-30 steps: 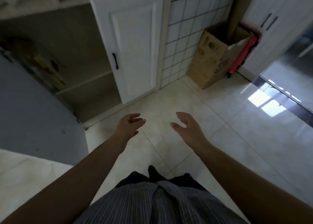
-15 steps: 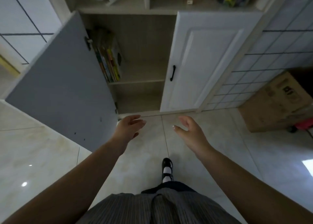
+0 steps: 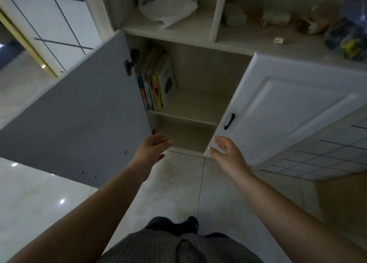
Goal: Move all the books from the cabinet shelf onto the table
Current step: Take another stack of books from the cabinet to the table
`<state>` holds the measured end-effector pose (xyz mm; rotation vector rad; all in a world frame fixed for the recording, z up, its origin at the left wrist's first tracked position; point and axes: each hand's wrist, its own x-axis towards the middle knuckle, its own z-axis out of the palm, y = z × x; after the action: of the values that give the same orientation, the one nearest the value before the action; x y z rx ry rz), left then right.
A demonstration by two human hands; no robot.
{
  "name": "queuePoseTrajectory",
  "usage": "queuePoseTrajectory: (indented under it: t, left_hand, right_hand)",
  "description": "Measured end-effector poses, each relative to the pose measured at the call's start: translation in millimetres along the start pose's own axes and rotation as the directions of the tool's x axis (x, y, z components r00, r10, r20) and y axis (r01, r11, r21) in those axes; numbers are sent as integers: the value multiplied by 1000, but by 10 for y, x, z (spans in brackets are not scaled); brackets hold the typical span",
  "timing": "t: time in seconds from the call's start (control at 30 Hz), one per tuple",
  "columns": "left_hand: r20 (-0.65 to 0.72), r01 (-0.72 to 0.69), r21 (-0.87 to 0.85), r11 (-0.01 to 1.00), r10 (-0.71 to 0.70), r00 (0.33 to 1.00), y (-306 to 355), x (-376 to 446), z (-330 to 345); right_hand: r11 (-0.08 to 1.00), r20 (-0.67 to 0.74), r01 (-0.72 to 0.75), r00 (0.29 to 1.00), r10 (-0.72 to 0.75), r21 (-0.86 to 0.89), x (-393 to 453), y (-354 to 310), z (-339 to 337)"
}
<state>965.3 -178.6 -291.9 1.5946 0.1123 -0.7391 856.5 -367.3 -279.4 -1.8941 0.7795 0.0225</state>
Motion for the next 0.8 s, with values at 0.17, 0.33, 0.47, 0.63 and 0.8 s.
queuePoseTrajectory:
  t: [0.17,0.33,0.47,0.63,0.8]
  left_hand:
    - [-77,-20,-4,1000,20,997,171,337,-55]
    - [-132,-55,-17,998,53,990,418,826,-163]
    - [-131,-93,-51,994,85,988,585,1297,-277]
    - [-140,-97,-147,984,77,987,712,1816,-324]
    - [-141,-100,-177,979,76,987,736,2256,-260]
  right_hand:
    - [999,91,18,996,-15,-36,468,-192,89]
    - [999,128,3,992,2,-38,990,-426,231]
    - [999,146,-15,989,22,-52,1440,-636,375]
    - [998,171,-24,985,33,-54,1927,-797,581]
    - [998,220,-33,975,42,-45,2458,-881,828]
